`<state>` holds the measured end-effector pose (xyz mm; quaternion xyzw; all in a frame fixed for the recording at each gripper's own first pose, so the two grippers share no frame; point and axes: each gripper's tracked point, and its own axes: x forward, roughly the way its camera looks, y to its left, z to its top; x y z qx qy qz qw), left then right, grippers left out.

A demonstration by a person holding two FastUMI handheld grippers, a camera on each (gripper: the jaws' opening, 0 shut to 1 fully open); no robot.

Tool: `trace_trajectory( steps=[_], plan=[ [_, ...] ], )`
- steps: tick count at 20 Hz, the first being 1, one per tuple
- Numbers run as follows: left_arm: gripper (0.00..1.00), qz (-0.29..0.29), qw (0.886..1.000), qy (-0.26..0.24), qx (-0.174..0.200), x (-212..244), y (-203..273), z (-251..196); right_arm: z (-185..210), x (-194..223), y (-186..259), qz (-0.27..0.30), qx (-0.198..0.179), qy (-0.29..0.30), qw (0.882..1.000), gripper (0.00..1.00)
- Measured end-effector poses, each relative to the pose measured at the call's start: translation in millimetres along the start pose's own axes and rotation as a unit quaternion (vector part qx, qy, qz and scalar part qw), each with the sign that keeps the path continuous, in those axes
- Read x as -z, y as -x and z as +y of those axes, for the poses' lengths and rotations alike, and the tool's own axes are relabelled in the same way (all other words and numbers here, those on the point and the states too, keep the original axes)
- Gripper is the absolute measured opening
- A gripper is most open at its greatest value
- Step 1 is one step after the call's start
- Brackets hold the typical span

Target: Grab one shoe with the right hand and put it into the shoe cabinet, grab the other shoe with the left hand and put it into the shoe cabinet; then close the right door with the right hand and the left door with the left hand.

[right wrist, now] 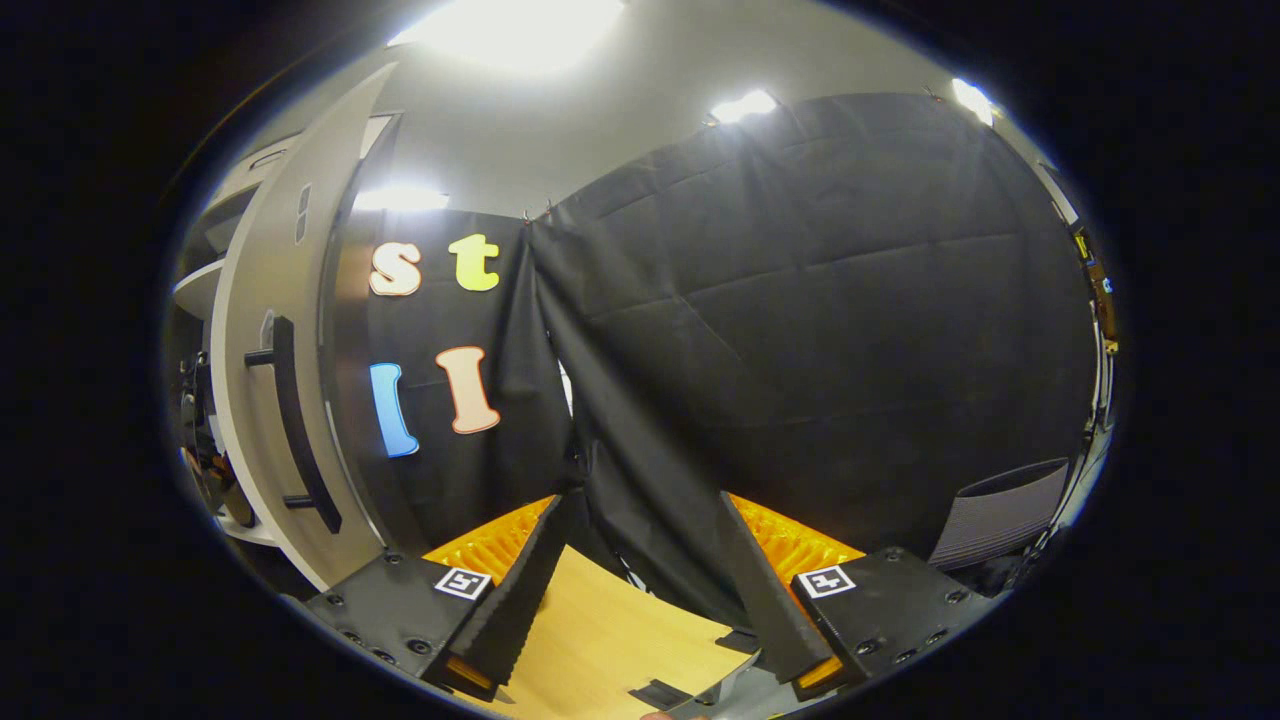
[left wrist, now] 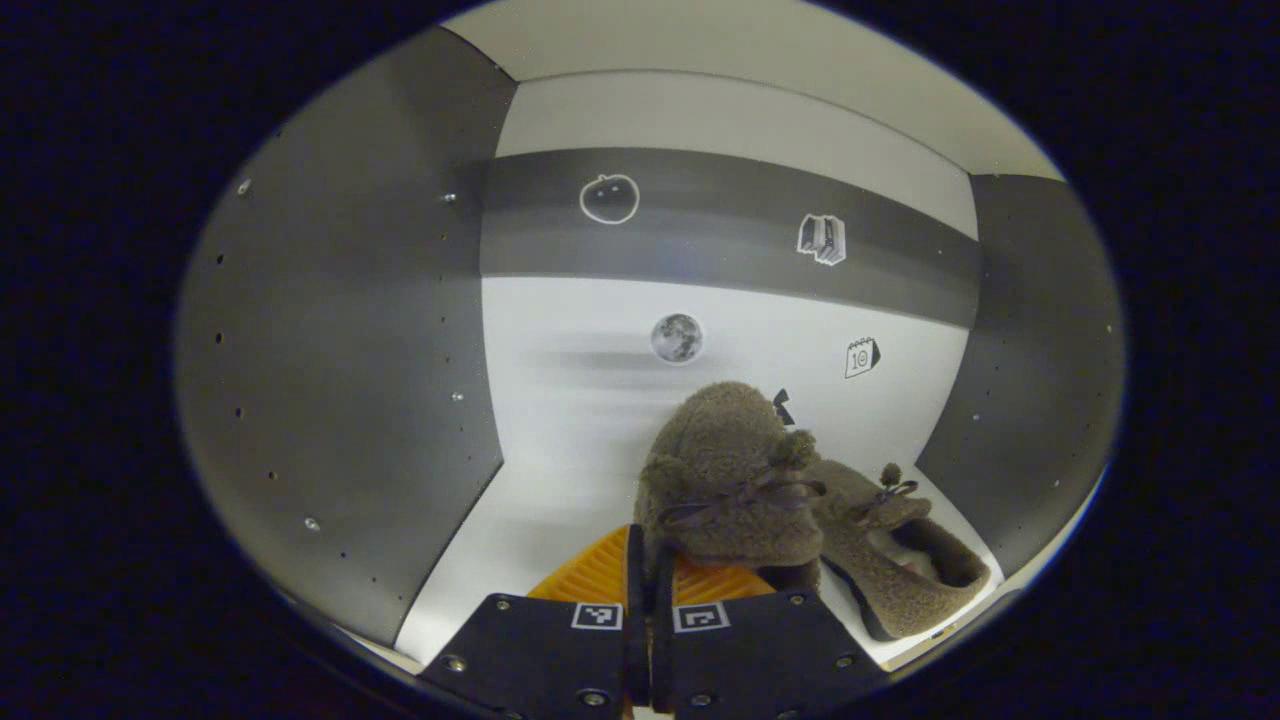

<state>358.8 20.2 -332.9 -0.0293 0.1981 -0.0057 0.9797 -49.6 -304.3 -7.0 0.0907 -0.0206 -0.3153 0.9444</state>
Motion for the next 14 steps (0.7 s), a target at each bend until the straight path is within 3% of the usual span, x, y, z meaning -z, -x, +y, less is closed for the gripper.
trace_trajectory(
  steps=[1, 4, 5, 6, 9, 11, 14],
  plan=[
    [0.09, 0.002, 1.0, -0.001, 0.006, 0, 0, -1, -2, 2, 1, 0.003, 0.004, -0.003, 1.0, 0.95],
    [0.43, 0.018, 1.0, -0.016, 0.01, 9, 5, -2, 1, 4, 2, 0.008, 0.002, -0.011, 1.0, 0.95],
    [0.4, 0.014, 0.999, -0.032, 0.001, 8, 10, 2, 2, 3, 2, 0.008, 0.0, -0.01, 1.0, 0.92],
    [0.34, 0.005, 0.999, -0.047, -0.006, 3, 18, 6, 4, 4, 1, 0.007, -0.003, -0.008, 1.0, 0.95],
    [0.96, -0.028, 0.998, -0.064, -0.005, -13, 50, 6, 15, -1, -4, 0.004, -0.018, -0.003, 1.0, 0.92],
    [0.96, -0.048, 0.997, -0.057, 0.006, -21, 74, 2, 25, -6, -9, 0.002, -0.035, 0.001, 0.999, 0.95],
    [0.96, -0.083, 0.995, -0.062, 0.008, -36, 117, 2, 43, -21, -19, -0.01, -0.067, 0.009, 0.998, 0.92]
  ],
)
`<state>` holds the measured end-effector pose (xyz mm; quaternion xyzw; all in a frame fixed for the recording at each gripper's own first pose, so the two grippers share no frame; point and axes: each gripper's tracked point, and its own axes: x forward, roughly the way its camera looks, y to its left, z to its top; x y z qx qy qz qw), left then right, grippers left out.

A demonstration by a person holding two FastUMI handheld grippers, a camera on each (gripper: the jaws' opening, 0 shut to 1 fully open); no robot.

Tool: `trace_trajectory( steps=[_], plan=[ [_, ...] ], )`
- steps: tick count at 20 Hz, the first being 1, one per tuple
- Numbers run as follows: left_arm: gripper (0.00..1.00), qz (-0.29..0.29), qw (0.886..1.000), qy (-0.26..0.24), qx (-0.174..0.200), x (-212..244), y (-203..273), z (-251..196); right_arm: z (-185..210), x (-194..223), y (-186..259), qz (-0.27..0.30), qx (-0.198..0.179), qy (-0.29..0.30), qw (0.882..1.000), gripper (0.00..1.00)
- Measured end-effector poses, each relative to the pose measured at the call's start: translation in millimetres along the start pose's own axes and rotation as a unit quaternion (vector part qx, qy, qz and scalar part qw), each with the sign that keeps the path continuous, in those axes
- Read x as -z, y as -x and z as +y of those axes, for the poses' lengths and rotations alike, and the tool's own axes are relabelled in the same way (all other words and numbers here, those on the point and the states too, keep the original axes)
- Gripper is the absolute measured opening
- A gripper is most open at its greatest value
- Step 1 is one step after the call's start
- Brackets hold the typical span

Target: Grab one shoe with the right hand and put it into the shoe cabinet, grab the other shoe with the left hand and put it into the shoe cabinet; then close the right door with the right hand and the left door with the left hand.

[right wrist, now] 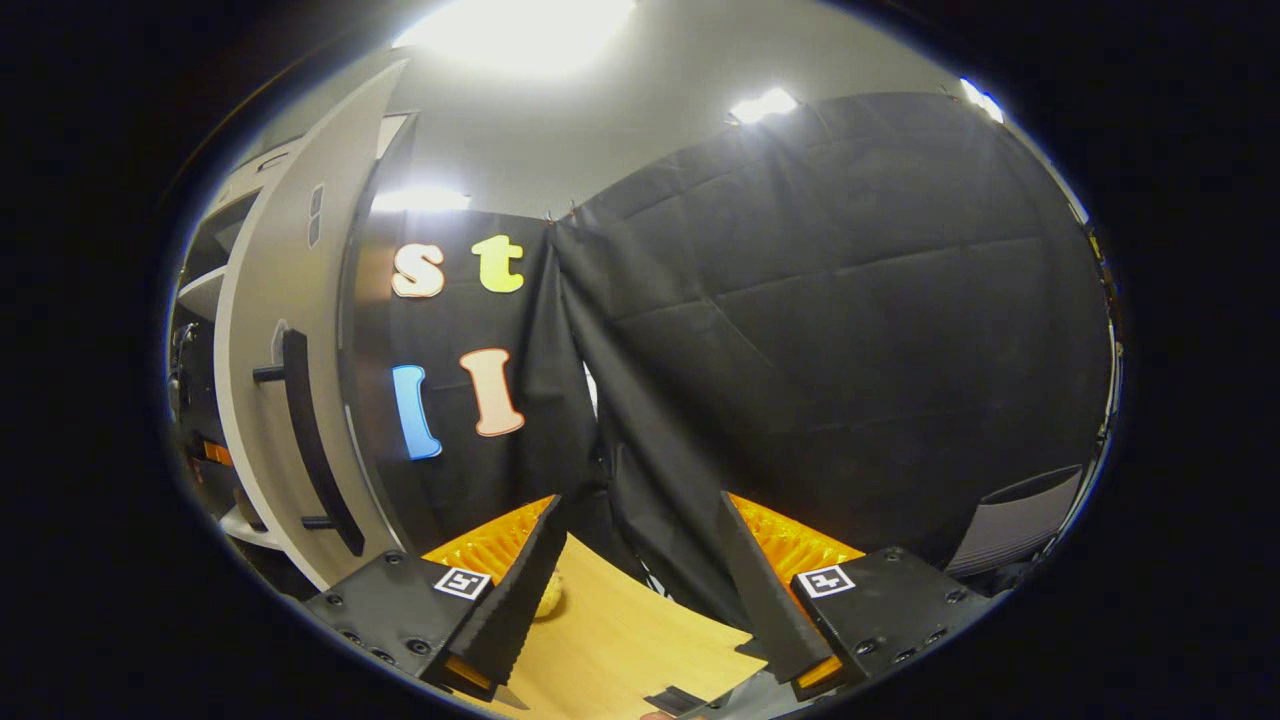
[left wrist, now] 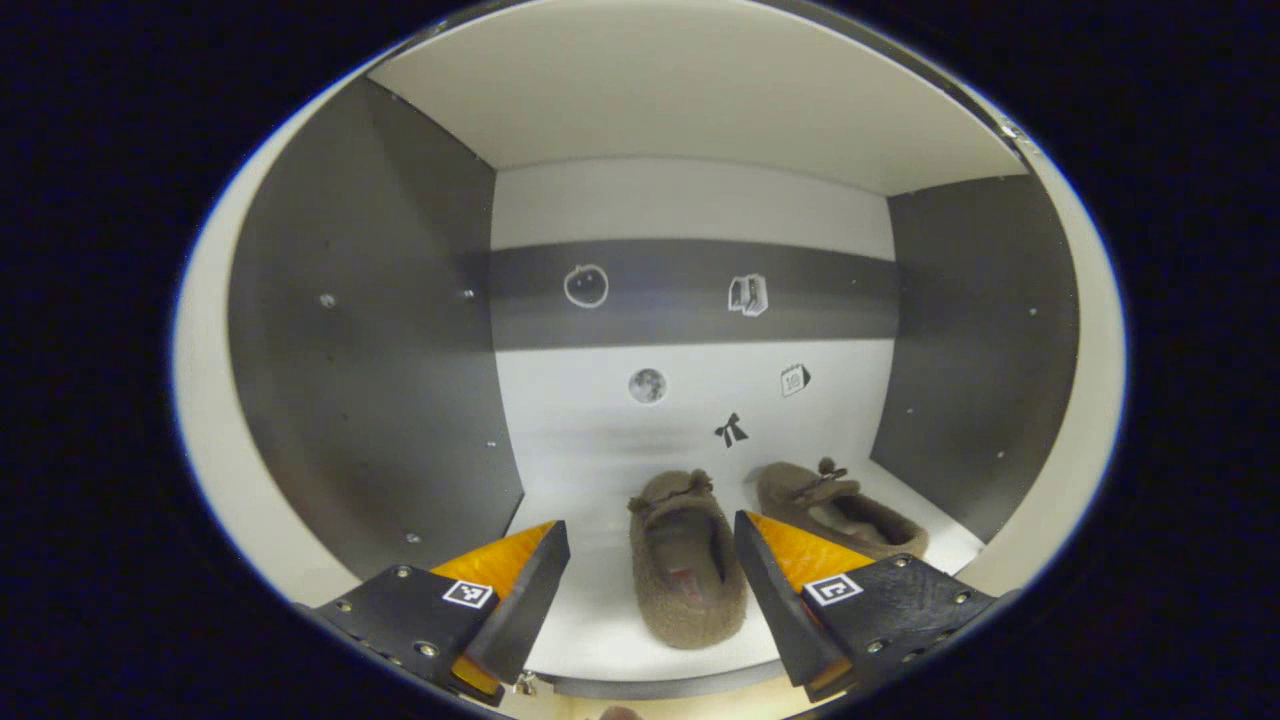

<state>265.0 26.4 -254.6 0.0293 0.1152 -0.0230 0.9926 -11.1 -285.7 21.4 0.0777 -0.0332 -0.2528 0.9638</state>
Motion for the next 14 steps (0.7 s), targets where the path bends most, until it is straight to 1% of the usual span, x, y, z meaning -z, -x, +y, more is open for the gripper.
trace_trajectory(
  steps=[1, 2, 3, 4, 5, 6, 7, 8, 11, 14],
  plan=[
    [1.0, -0.013, 1.0, -0.003, 0.002, -7, 13, -2, 5, -4, -3, -0.004, -0.01, 0.003, 1.0, 0.95],
    [1.0, -0.026, 1.0, -0.008, 0.005, -14, 27, -4, 10, -9, -7, -0.007, -0.022, 0.007, 1.0, 0.93],
    [1.0, -0.038, 0.999, -0.013, 0.006, -20, 40, -5, 16, -13, -12, -0.01, -0.033, 0.01, 0.999, 0.95],
    [1.0, -0.051, 0.999, -0.015, 0.006, -26, 53, -7, 20, -17, -15, -0.012, -0.044, 0.013, 0.999, 0.95],
    [1.0, -0.063, 0.998, -0.01, 0.009, -29, 67, -10, 27, -21, -19, -0.014, -0.056, 0.014, 0.998, 0.95],
    [1.0, -0.073, 0.997, -0.001, 0.018, -31, 79, -14, 33, -25, -21, -0.016, -0.069, 0.014, 0.997, 0.93],
    [1.0, -0.079, 0.997, 0.009, 0.025, -30, 93, -17, 39, -30, -24, -0.019, -0.082, 0.015, 0.996, 0.95],
    [1.0, -0.083, 0.996, 0.016, 0.028, -28, 103, -18, 44, -33, -25, -0.022, -0.094, 0.017, 0.995, 0.95],
    [1.0, -0.102, 0.995, 0.014, 0.016, -19, 132, -11, 62, -44, -29, -0.029, -0.132, 0.017, 0.991, 0.95],
    [1.0, -0.127, 0.992, 0.001, -0.004, -8, 166, -14, 74, -48, -35, -0.025, -0.154, 0.01, 0.988, 0.95]
  ],
)
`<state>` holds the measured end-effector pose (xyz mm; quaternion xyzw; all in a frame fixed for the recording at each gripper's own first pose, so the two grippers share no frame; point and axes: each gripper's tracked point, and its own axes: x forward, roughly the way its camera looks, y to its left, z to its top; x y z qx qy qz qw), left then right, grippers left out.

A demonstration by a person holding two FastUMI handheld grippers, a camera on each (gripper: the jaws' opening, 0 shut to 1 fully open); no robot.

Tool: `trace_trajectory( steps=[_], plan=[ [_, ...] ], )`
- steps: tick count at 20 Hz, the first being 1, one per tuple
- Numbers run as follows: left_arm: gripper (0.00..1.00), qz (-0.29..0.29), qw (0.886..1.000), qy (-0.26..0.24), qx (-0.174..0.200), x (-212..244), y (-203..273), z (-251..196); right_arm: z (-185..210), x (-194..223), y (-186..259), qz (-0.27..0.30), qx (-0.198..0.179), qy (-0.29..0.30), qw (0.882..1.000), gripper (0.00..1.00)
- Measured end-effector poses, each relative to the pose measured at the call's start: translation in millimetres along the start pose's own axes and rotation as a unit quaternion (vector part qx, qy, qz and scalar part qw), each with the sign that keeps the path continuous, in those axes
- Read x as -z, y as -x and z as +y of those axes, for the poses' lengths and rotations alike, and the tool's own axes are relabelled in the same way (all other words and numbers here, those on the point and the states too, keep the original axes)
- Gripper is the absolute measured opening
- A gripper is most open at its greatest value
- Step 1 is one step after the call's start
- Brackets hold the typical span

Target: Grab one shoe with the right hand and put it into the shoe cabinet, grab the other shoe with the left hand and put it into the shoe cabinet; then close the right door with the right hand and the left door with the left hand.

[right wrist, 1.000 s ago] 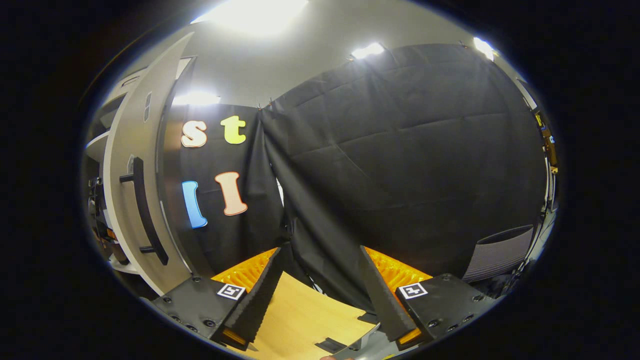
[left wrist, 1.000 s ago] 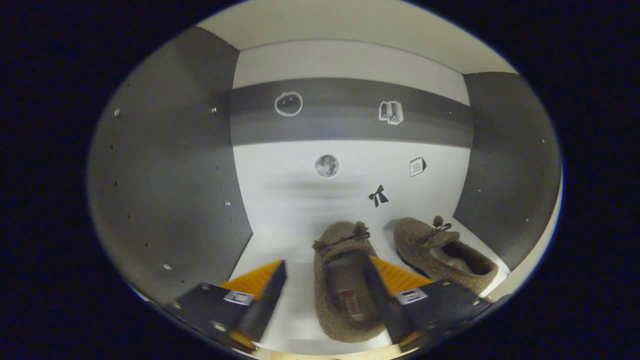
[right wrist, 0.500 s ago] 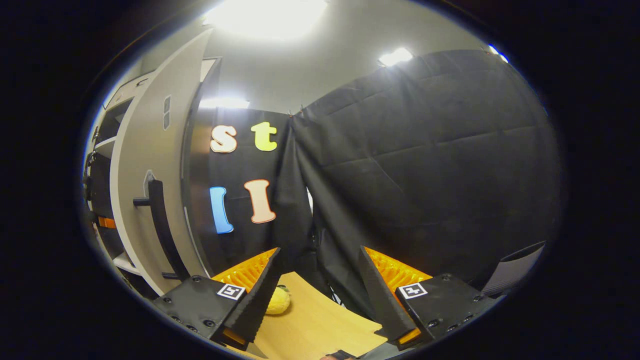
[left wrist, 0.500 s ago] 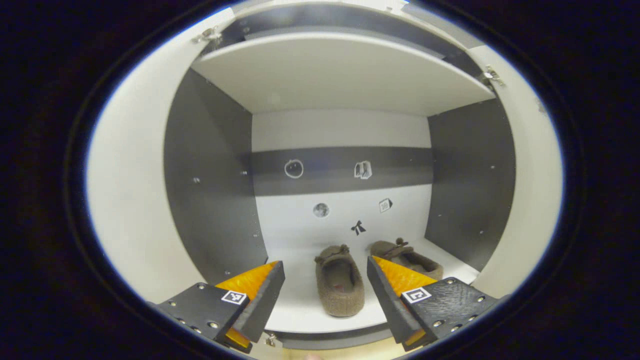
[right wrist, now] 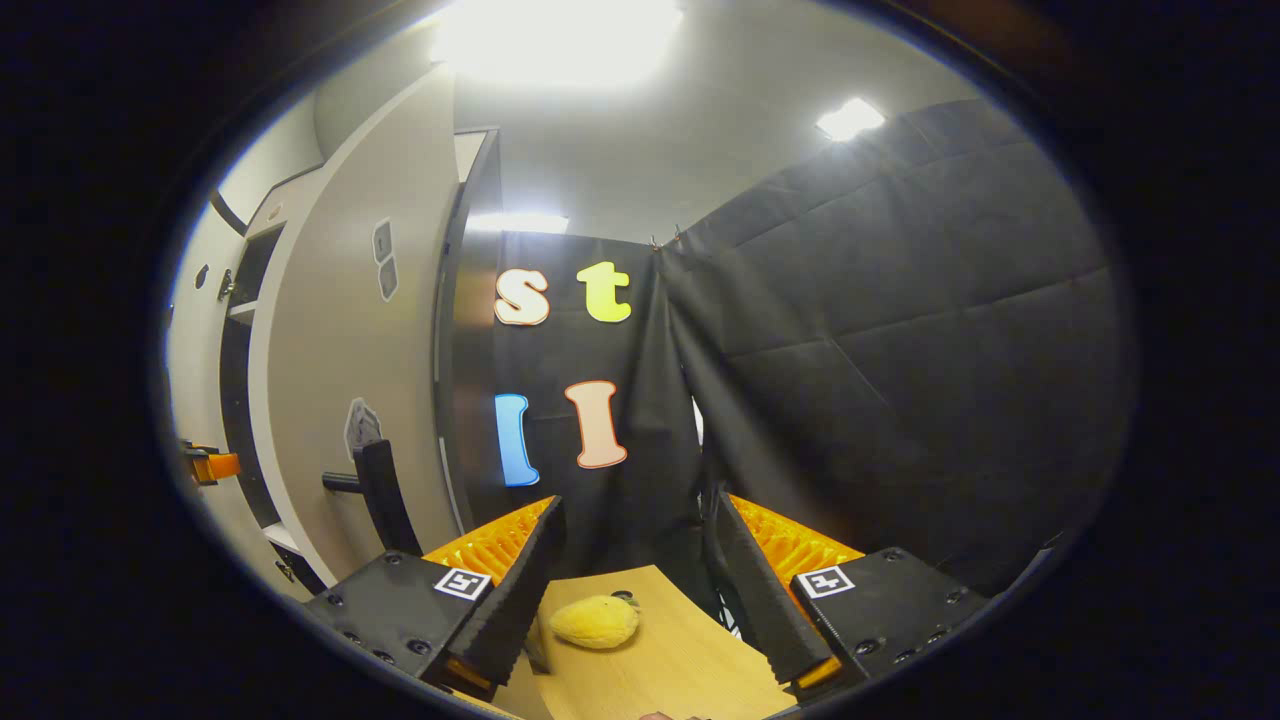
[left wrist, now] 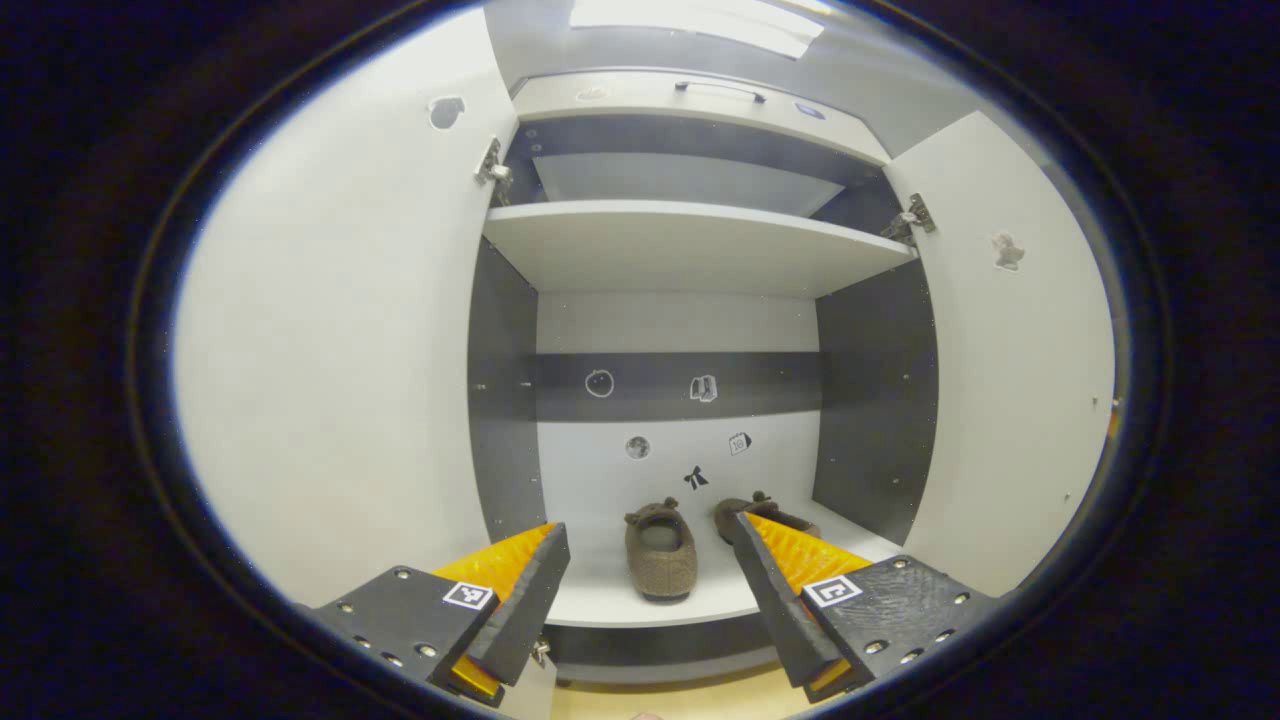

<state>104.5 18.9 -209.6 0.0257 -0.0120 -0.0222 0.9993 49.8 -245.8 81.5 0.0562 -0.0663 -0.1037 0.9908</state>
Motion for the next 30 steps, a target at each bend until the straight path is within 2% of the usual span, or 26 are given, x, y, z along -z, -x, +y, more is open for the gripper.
trace_trajectory(
  steps=[1, 2, 3, 4, 5, 8, 9, 10, 11, 12, 13, 15, 16, 17, 19, 21, 22, 23, 24, 30],
  plan=[
    [1.0, -0.002, 1.0, 0.002, -0.008, 6, 8, 6, 5, 0, -2, 0.006, -0.013, -0.013, 1.0, 0.92],
    [1.0, -0.002, 1.0, 0.009, -0.018, 12, 15, 11, 10, -1, -4, 0.009, -0.025, -0.024, 0.999, 0.95],
    [1.0, -0.001, 0.999, 0.021, -0.027, 18, 24, 15, 14, -3, -6, 0.01, -0.034, -0.03, 0.999, 0.93],
    [0.95, -0.003, 0.999, 0.033, -0.037, 22, 33, 18, 16, -5, -8, 0.01, -0.041, -0.031, 0.999, 0.95],
    [1.0, -0.004, 0.998, 0.037, -0.05, 26, 43, 22, 15, -5, -10, 0.013, -0.044, -0.028, 0.999, 0.95],
    [0.95, 0.002, 0.996, 0.028, -0.082, 37, 67, 29, 24, -6, -12, 0.025, -0.068, -0.027, 0.997, 0.95],
    [1.0, 0.011, 0.996, 0.031, -0.087, 45, 75, 28, 26, -8, -13, 0.026, -0.076, -0.024, 0.996, 0.95],
    [1.0, 0.02, 0.995, 0.036, -0.088, 51, 80, 26, 29, -7, -13, 0.028, -0.085, -0.018, 0.996, 0.95],
    [0.96, 0.026, 0.995, 0.039, -0.088, 54, 84, 24, 32, -6, -13, 0.032, -0.095, -0.01, 0.995, 0.95],
    [1.0, 0.027, 0.995, 0.039, -0.092, 55, 87, 23, 36, -5, -13, 0.036, -0.103, -0.004, 0.994, 0.95],
    [1.0, 0.026, 0.995, 0.037, -0.094, 56, 90, 22, 41, -5, -12, 0.039, -0.112, 0.002, 0.993, 0.95],
    [1.0, 0.024, 0.995, 0.031, -0.095, 56, 93, 20, 43, -5, -10, 0.041, -0.114, 0.023, 0.992, 0.95],
    [0.96, 0.024, 0.995, 0.03, -0.097, 56, 95, 20, 45, -6, -8, 0.039, -0.114, 0.031, 0.992, 0.95],
    [0.96, 0.023, 0.994, 0.034, -0.097, 56, 96, 20, 45, -6, -7, 0.042, -0.114, 0.037, 0.992, 0.91],
    [0.96, 0.022, 0.994, 0.049, -0.095, 57, 99, 21, 51, -6, -5, 0.042, -0.116, 0.042, 0.991, 0.94],
    [0.96, 0.025, 0.994, 0.059, -0.092, 61, 101, 22, 52, -7, -6, 0.035, -0.097, 0.045, 0.994, 0.86],
    [0.95, 0.028, 0.994, 0.06, -0.09, 64, 102, 23, 54, -8, -2, 0.032, -0.093, 0.045, 0.994, 0.77],
    [0.96, 0.031, 0.994, 0.059, -0.089, 66, 104, 24, 57, -6, 0, 0.034, -0.09, 0.042, 0.994, 0.77],
    [1.0, 0.034, 0.994, 0.058, -0.086, 68, 106, 24, 61, -4, 4, 0.036, -0.089, 0.039, 0.995, 0.82],
    [1.0, 0.039, 0.995, 0.071, -0.065, 73, 115, 32, 100, 3, 21, 0.045, -0.107, 0.017, 0.993, 0.82]
  ],
)
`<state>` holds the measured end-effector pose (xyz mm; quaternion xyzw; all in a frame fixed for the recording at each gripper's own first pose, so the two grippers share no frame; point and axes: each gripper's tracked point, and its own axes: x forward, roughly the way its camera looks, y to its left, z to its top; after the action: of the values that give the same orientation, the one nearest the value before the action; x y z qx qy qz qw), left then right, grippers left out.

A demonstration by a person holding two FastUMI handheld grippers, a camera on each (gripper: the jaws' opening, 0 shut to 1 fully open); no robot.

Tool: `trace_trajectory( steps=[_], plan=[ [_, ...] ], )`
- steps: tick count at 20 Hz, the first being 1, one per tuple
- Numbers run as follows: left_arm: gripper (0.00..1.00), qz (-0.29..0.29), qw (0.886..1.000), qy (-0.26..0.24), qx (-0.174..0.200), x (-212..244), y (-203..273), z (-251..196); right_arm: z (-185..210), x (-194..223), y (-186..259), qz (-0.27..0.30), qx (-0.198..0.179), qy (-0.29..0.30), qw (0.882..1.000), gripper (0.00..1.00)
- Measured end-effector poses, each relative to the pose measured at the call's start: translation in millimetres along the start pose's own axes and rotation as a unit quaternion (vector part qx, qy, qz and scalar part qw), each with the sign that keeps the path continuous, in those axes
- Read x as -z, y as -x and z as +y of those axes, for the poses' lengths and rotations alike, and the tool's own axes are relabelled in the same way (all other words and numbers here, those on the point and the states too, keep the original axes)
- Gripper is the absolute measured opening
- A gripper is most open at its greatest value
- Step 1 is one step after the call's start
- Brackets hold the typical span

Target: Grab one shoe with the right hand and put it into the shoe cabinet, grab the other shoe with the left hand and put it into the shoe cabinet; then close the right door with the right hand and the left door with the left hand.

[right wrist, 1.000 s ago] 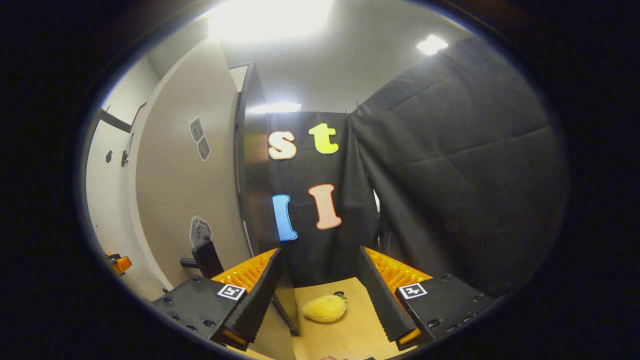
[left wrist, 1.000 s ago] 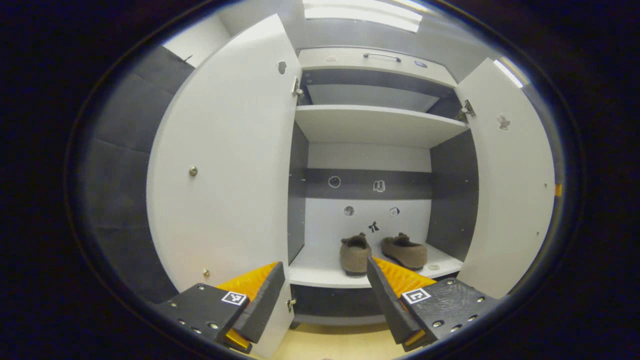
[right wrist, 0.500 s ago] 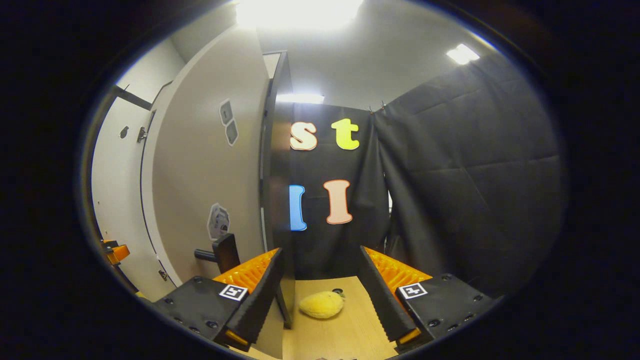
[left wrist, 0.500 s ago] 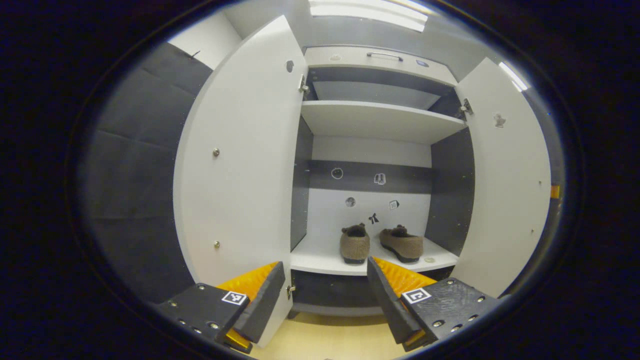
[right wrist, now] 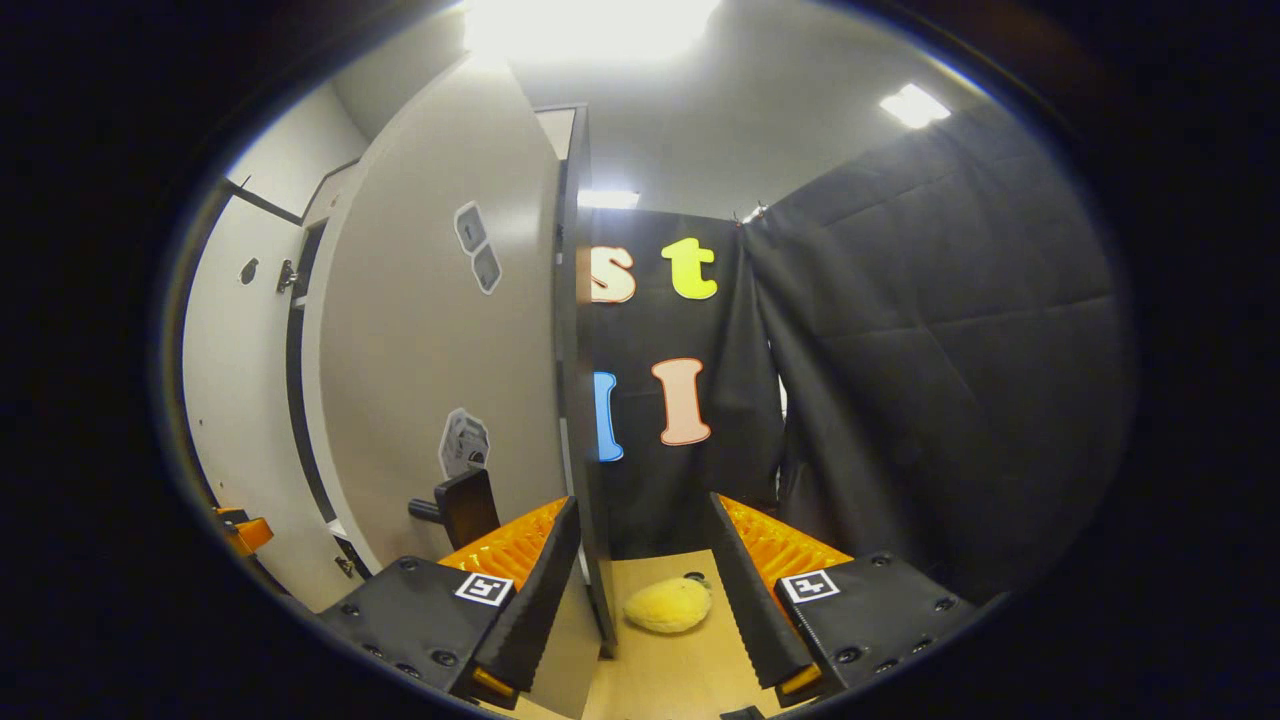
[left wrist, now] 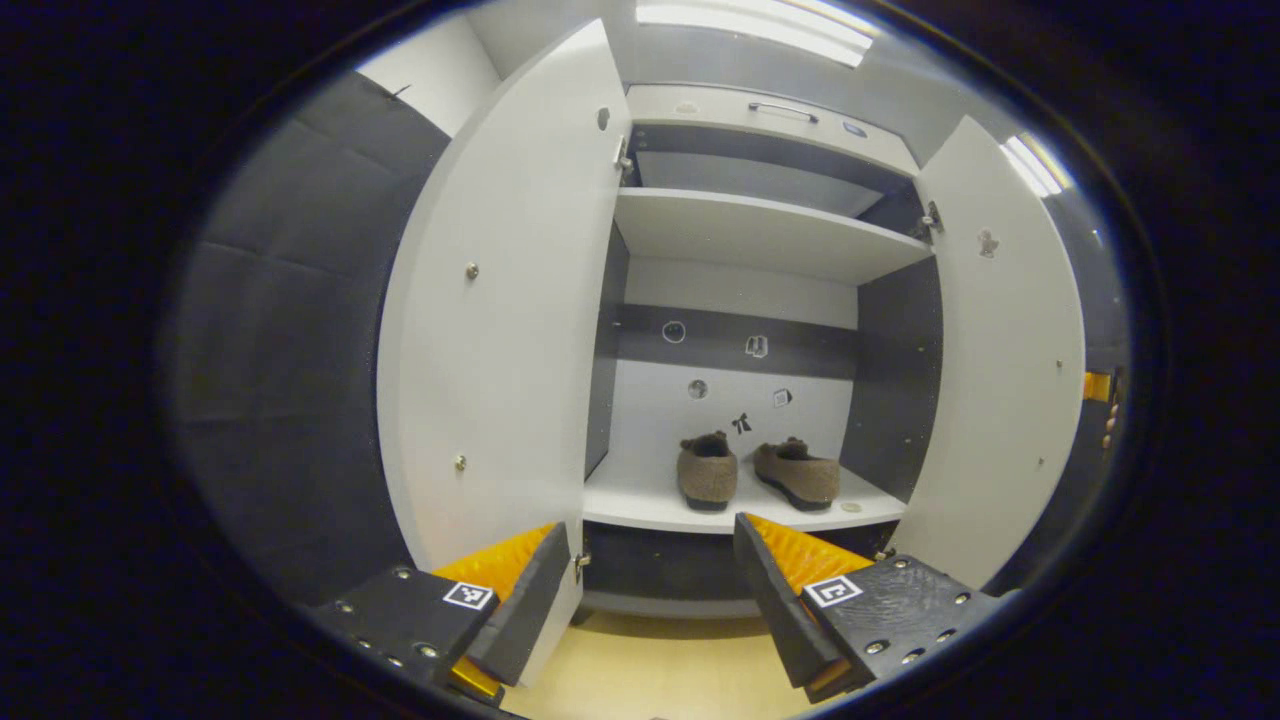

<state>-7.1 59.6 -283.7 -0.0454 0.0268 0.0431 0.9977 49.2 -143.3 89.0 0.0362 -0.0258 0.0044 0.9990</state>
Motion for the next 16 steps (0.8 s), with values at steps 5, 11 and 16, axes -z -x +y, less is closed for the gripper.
trace_trajectory(
  steps=[5, 11, 16],
  plan=[
    [1.0, 0.018, 1.0, 0.003, 0.002, 19, 17, 19, 52, 3, -6, -0.003, -0.031, 0.002, 1.0, 0.77],
    [1.0, 0.037, 0.999, 0.015, -0.008, 44, 51, 45, 115, 14, -11, -0.003, -0.097, -0.01, 0.995, 0.84],
    [0.96, 0.034, 0.999, 0.019, -0.028, 53, 77, 76, 130, 35, -4, 0.003, -0.096, -0.005, 0.995, 0.94]
  ],
)
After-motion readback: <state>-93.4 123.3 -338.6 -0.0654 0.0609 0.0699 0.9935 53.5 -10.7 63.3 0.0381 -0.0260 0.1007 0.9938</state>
